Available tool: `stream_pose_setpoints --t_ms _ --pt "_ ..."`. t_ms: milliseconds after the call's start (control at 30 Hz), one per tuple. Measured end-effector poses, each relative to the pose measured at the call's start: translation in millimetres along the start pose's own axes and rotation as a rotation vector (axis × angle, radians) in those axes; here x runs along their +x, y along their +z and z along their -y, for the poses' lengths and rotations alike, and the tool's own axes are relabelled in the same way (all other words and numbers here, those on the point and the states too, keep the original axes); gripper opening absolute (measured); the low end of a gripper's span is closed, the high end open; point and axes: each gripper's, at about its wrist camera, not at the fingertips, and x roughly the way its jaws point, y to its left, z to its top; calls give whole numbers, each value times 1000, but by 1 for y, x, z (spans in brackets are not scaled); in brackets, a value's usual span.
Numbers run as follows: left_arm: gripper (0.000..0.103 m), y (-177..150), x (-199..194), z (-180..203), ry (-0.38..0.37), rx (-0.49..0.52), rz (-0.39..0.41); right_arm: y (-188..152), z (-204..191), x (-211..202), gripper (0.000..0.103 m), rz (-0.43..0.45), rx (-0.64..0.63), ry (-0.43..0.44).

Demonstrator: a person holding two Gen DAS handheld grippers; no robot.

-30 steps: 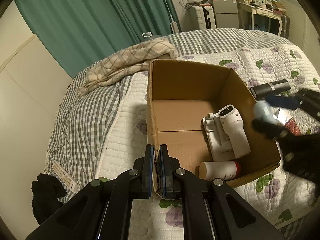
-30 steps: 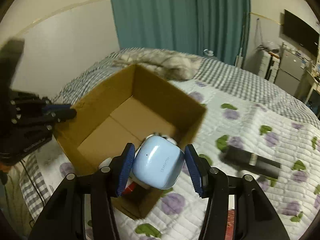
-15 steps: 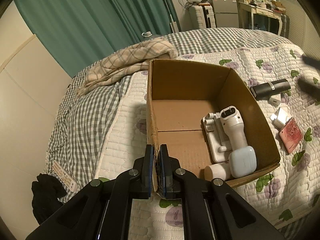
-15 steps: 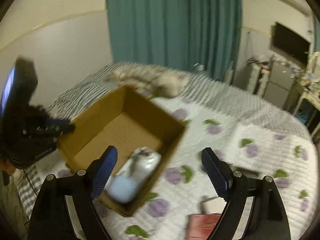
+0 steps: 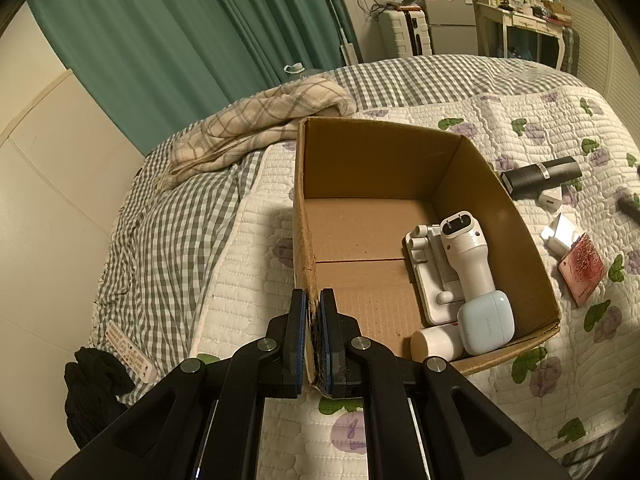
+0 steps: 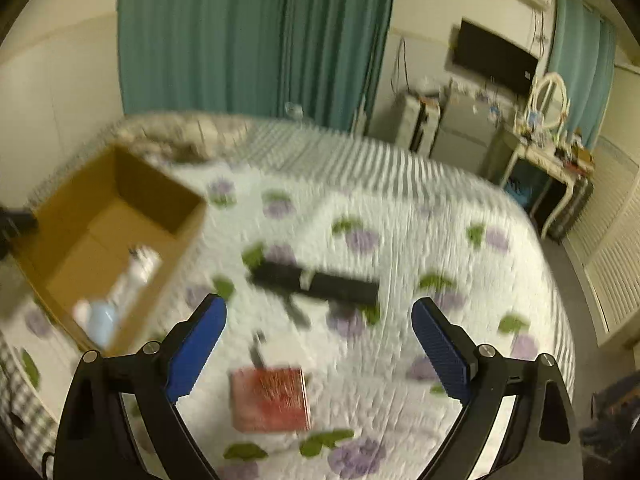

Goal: Organize rigid objects
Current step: 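Grasp the pink rose-printed compact with the right gripper and lift it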

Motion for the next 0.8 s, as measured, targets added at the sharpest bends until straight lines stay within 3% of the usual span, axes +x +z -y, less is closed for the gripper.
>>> stream_pose_setpoints --t_ms 133,233,433,667,733,800 --pt "6 0 0 -1 3 1 -5 -32 -14 40 94 -121 -6 40" --pt "6 0 0 0 12 9 -5 -47 -30 62 94 -191 -60 5" --pt "6 0 0 1 19 13 -6 -54 -39 73 94 -222 -110 -14" --pt "6 0 -1 3 25 18 -5 -57 -40 84 94 -281 -99 23" --pt "6 0 -1 3 23 15 -5 -59 -42 86 90 -294 -107 31" --pt "6 -1 -2 4 24 14 -4 -60 -44 88 73 -307 -112 37"
